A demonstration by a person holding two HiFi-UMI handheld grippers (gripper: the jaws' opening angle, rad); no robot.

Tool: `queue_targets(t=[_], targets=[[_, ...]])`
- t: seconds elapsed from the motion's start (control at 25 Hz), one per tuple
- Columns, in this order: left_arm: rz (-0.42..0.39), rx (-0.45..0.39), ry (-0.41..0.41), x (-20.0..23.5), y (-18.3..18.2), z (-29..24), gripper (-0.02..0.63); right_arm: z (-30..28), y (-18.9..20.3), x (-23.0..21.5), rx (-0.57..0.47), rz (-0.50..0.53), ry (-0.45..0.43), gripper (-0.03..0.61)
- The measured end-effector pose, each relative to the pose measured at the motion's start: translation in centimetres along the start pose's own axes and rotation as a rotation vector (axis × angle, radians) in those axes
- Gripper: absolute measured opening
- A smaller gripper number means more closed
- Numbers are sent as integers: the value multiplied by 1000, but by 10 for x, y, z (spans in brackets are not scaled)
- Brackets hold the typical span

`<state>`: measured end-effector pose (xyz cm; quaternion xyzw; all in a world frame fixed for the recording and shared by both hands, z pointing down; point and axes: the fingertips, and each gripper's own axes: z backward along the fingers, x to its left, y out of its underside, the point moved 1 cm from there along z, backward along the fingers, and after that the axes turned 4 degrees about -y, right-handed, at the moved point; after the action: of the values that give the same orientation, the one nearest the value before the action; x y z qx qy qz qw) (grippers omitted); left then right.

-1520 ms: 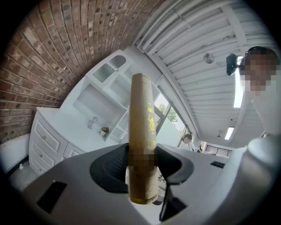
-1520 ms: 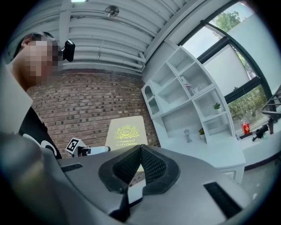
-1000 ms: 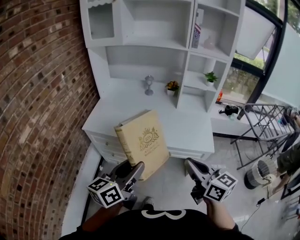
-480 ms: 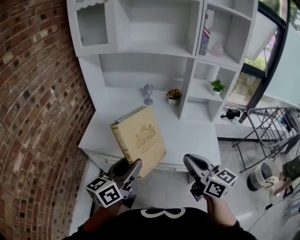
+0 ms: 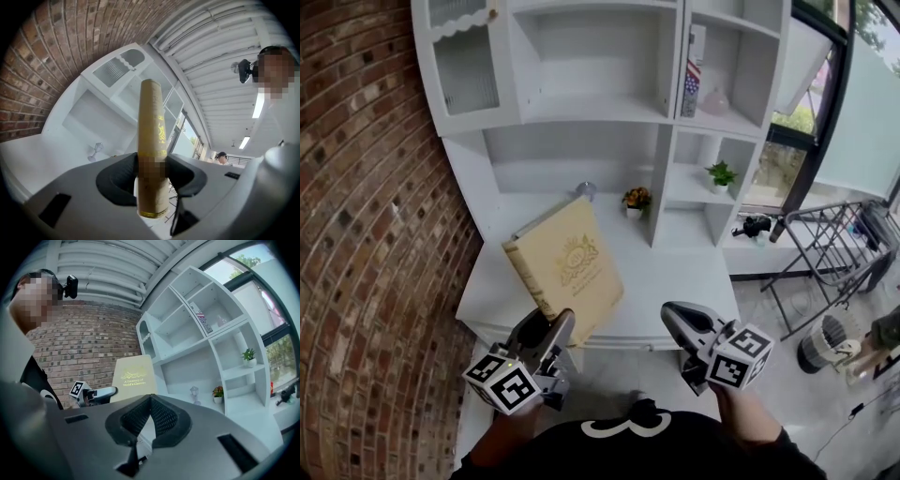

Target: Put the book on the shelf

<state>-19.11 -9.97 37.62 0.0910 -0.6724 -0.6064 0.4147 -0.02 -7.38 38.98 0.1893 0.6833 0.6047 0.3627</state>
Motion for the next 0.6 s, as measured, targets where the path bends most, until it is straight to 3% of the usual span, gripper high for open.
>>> queue_targets(t=[0.6], targets=[[-105, -109, -57, 14, -69, -46, 184, -47, -47, -33, -46, 33, -95, 11]])
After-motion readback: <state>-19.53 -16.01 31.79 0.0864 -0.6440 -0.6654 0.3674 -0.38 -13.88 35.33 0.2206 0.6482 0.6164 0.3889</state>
